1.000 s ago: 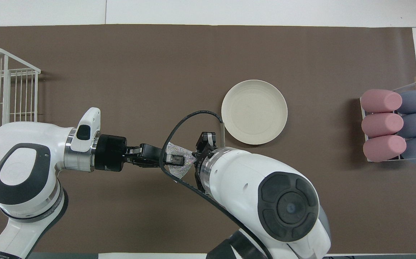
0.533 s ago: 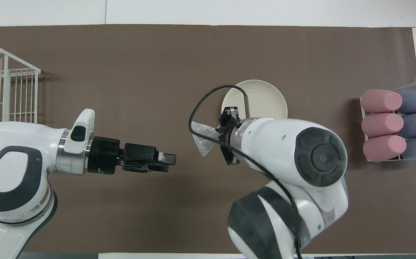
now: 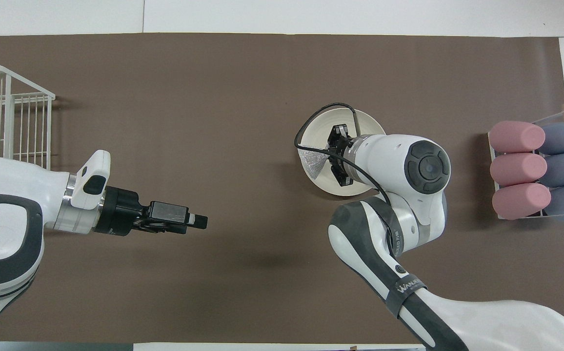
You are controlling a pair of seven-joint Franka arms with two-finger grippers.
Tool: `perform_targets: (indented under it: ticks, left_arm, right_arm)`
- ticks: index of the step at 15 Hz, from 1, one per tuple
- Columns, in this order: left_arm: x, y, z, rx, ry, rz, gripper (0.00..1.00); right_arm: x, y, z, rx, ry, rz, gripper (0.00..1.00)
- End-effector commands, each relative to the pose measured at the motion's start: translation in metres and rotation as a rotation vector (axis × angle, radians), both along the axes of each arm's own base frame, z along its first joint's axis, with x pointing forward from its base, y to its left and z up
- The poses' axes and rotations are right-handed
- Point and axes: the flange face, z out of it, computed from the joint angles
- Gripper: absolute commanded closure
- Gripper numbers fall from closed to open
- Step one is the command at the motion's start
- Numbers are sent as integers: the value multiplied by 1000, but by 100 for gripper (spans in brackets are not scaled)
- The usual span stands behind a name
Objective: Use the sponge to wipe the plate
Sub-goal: 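Rub the sponge around the plate surface with the right gripper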
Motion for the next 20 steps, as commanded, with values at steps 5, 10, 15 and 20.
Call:
perform_targets:
  ticks: [5,10,15,20]
  left_arm:
    - [7,72,-7,353,-64,-69,0]
    - [23,98,-4,557,-167,-71,0]
    - [34,114,-4,575,-202,16,0]
    - [38,122,2,591,-169,112,0]
  right_arm:
    - [2,-22,-46,-41,31,127,100]
    - [16,-94,-61,-89,18,234,100]
    - [6,-62,-66,-75,31,222,100]
    - [-4,-16,-68,-3,15,137,100]
